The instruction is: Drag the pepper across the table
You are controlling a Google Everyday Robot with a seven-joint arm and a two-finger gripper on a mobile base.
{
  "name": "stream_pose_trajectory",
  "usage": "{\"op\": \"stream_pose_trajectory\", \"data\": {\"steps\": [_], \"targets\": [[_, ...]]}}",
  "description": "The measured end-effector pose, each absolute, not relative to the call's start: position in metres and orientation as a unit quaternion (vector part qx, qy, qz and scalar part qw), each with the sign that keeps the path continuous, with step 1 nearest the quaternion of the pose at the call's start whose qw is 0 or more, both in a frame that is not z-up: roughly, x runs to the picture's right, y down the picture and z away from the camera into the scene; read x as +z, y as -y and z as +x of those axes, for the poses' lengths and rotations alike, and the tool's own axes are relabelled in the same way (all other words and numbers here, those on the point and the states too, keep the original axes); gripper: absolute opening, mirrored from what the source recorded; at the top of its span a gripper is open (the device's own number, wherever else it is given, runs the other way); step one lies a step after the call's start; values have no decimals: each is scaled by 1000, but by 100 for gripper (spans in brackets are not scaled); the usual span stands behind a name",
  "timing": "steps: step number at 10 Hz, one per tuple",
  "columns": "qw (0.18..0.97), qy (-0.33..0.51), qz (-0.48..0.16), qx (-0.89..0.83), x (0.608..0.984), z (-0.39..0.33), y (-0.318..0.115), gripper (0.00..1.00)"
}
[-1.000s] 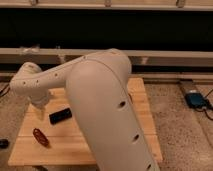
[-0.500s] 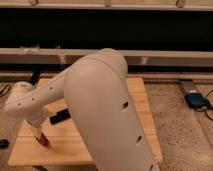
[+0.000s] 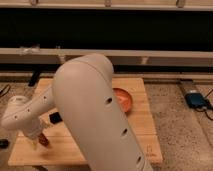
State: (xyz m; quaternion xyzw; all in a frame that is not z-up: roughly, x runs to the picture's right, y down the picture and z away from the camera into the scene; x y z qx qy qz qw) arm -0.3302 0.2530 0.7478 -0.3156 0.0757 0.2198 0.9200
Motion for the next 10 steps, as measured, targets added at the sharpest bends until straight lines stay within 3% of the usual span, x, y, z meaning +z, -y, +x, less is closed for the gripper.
{"op": "stream_pose_trajectory", "data": {"steps": [4,10], "targets": [[907,-85,-345,227,771,-328,-274,77],[911,-99,-326,233,774,-315,-255,19]]}}
